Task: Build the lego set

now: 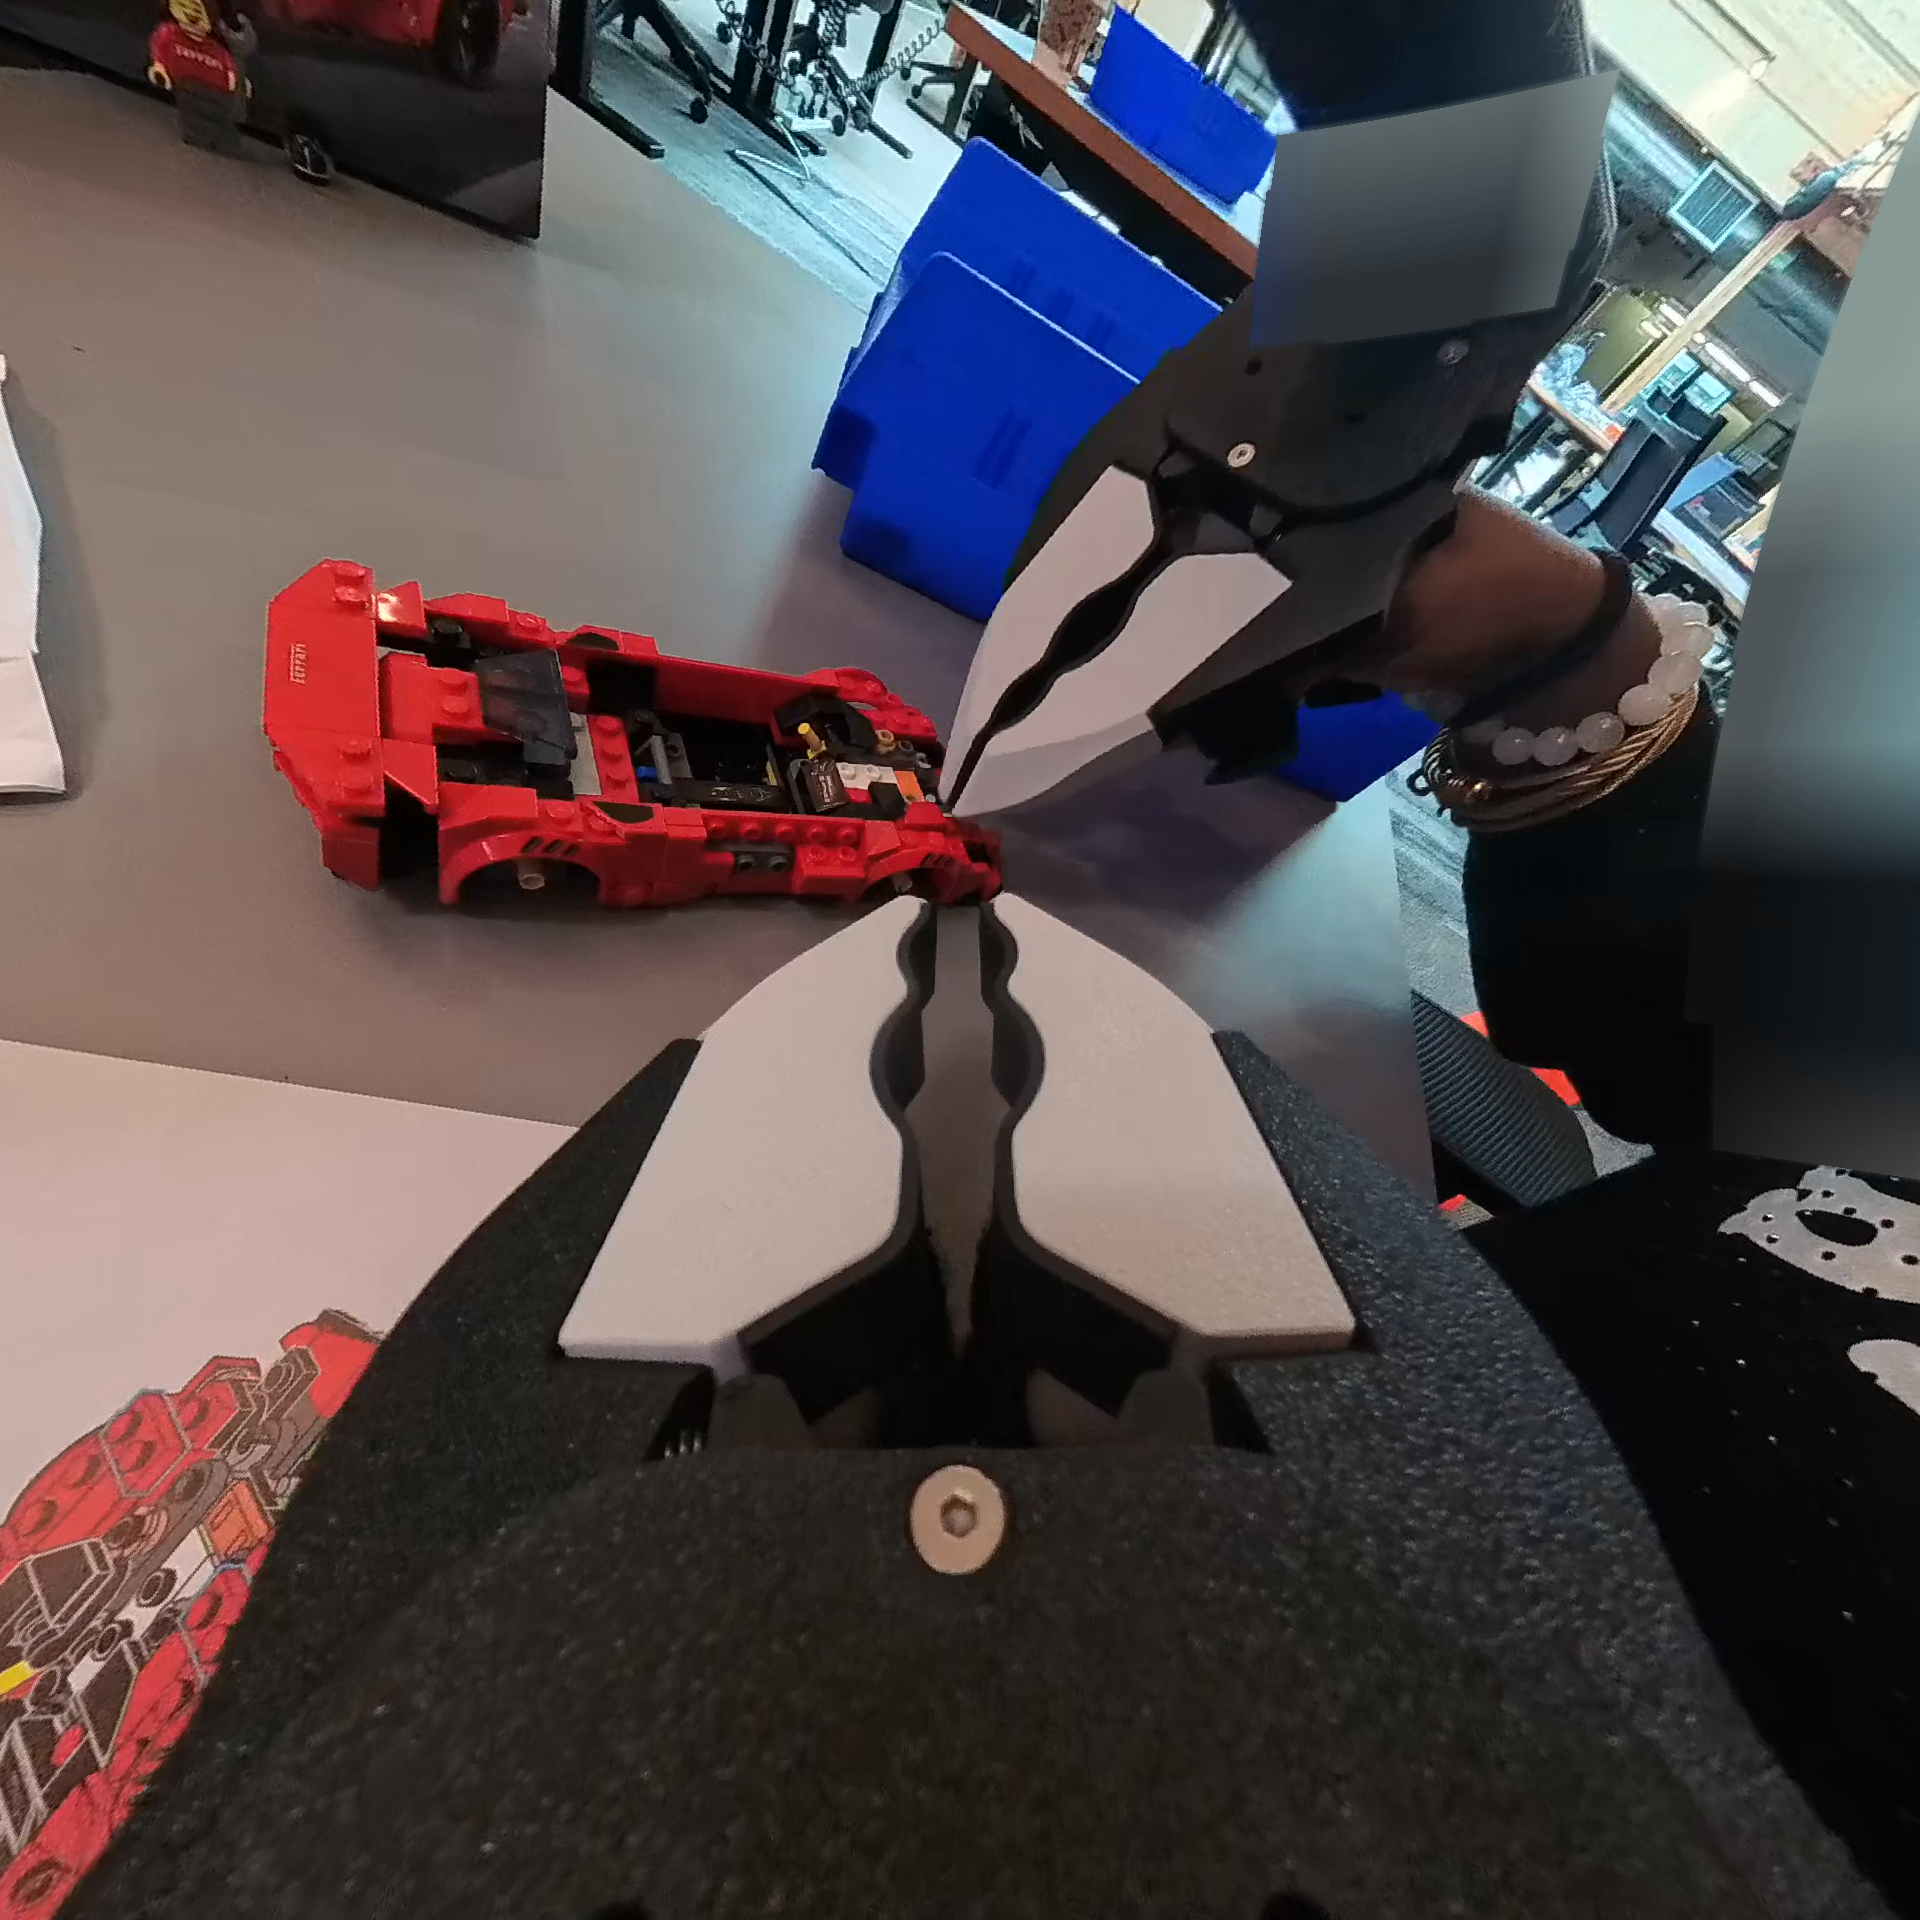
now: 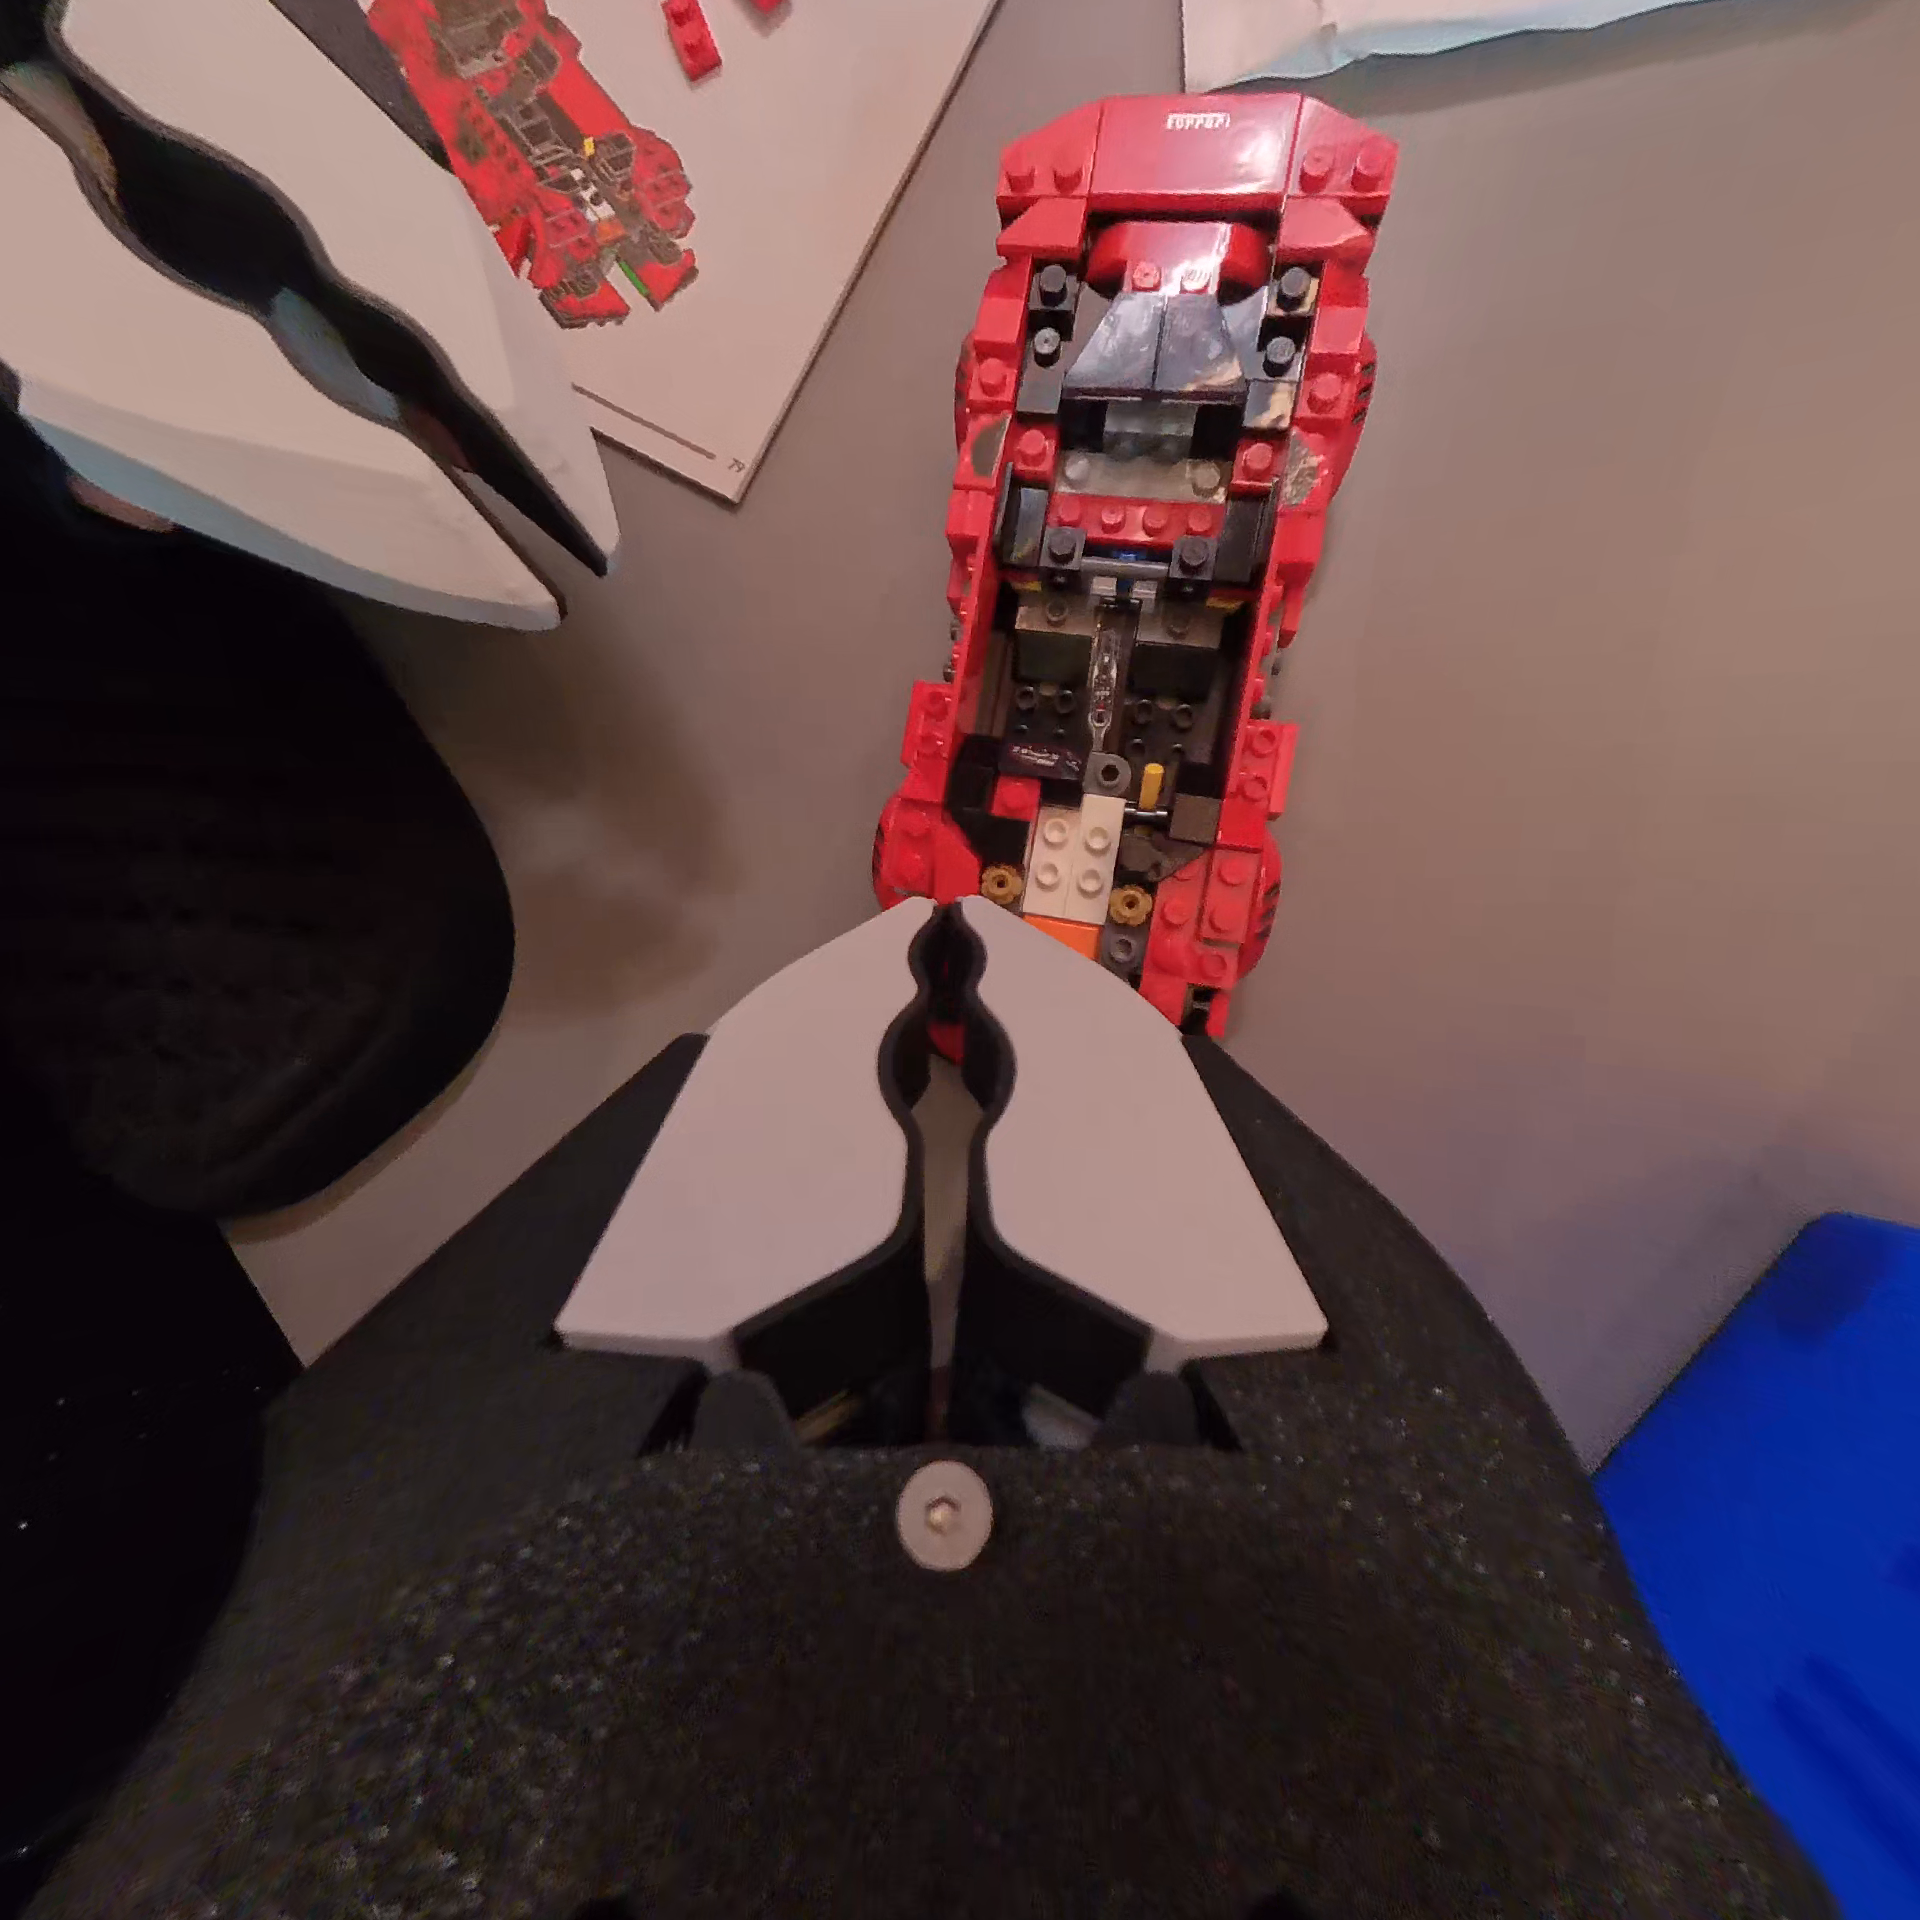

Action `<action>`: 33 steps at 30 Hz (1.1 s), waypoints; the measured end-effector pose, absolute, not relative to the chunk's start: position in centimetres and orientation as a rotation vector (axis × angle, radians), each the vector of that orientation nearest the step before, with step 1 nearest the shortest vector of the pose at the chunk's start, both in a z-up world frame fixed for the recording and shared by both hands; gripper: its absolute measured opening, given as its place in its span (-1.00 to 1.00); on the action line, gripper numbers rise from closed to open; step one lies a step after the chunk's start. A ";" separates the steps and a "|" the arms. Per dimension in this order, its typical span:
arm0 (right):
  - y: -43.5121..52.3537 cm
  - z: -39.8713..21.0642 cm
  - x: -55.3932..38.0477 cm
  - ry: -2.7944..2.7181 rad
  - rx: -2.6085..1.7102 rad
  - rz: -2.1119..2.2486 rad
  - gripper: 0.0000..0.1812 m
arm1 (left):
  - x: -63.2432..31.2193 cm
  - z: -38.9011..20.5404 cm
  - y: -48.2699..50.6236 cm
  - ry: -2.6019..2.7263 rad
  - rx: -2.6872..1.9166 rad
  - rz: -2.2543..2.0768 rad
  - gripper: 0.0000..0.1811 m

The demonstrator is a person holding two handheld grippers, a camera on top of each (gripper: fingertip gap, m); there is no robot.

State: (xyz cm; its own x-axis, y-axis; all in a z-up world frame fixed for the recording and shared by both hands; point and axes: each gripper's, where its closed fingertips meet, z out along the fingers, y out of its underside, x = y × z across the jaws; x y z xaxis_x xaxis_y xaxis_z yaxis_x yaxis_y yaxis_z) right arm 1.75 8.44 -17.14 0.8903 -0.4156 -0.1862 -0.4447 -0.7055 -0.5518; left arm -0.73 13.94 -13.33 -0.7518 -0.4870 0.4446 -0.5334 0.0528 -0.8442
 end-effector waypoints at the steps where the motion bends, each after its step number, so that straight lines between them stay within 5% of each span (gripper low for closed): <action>1: 8.5 -17.2 1.8 0.619 -2.446 0.061 -1.00 | -0.7 -13.3 13.9 -2.253 1.091 1.835 -0.92; 33: 9.0 -15.5 2.8 0.615 -2.363 -0.051 -1.00 | -0.1 -16.4 10.8 -2.597 0.915 1.597 -0.94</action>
